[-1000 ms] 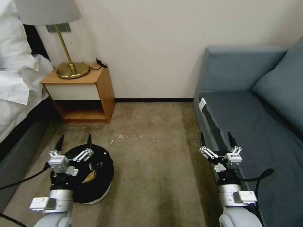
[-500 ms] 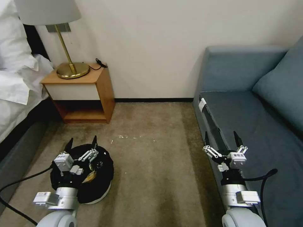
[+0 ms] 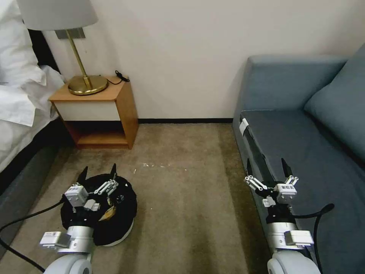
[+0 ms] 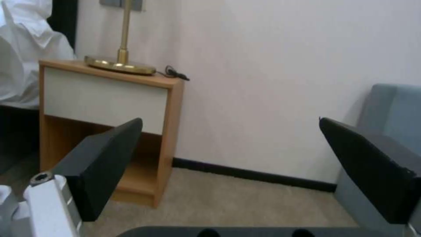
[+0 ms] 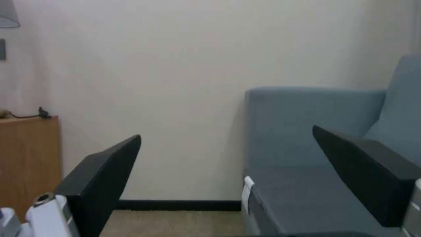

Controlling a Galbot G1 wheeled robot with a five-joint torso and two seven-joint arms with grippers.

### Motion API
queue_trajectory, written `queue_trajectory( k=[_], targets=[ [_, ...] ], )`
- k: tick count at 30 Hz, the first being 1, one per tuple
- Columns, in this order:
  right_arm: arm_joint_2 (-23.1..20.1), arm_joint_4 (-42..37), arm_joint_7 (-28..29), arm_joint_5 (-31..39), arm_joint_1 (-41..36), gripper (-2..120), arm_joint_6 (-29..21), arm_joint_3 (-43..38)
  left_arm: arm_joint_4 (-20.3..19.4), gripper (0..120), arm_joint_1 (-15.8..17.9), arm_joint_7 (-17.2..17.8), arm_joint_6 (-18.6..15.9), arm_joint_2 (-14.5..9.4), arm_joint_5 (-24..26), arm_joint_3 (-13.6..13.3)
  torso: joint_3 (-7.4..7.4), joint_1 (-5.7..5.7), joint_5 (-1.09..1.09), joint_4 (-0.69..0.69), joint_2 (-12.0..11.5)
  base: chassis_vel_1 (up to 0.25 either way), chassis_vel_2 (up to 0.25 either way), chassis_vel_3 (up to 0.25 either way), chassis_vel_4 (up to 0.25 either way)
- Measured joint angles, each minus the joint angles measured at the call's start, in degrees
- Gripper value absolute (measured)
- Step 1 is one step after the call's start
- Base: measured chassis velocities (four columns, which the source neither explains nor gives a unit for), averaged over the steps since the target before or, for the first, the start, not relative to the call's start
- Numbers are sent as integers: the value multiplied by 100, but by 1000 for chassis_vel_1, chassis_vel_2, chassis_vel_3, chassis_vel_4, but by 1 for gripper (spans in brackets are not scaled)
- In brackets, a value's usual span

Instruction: Pick up the trash bin, then pick up the garbage on the floor and place it into the trash bin.

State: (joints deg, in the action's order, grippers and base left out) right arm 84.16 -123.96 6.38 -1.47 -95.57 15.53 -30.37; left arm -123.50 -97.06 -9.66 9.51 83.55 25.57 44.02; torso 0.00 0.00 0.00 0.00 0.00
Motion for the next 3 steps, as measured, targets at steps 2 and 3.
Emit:
queue_trajectory(
  k=[2,3],
  targets=[
    [-1,1,-1,1,0,100,0,0,-2,100,0,2,1,0,-1,1,0,0,0,0,0,0,0,0,0],
    [-1,1,-1,1,0,100,0,0,-2,100,0,2,1,0,-1,2,0,0,0,0,0,0,0,0,0]
  ],
)
